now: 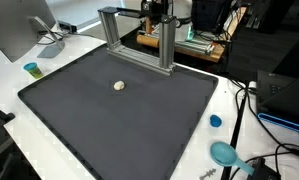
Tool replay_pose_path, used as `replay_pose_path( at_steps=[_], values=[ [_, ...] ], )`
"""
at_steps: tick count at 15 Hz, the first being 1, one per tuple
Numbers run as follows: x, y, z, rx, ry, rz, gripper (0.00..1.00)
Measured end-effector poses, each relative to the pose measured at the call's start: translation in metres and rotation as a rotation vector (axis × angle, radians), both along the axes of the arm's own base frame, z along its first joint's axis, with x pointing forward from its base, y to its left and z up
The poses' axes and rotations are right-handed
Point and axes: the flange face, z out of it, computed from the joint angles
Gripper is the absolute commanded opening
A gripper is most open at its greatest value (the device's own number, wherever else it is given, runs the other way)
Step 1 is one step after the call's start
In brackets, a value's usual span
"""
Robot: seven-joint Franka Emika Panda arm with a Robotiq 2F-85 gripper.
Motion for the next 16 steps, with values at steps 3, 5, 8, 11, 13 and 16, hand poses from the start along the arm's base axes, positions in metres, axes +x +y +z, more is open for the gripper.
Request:
replay_pose_path(
  at_steps=[3, 5, 8, 11, 13, 16],
  values=[
    [-0.002, 0.003, 0.001, -0.023, 0.01, 0.035, 0.21],
    [0.0, 0.004, 0.005, -0.024, -0.019, 0.034, 0.21],
    [0.007, 0.008, 0.018, -0.029, -0.111, 0.04, 0.21],
    [0.024, 0.013, 0.032, -0.042, -0.194, 0.055, 0.21],
    [0.045, 0.017, 0.039, -0.077, -0.247, 0.072, 0.21],
    [0.087, 0.022, 0.034, -0.119, -0.23, 0.082, 0.21]
  ],
)
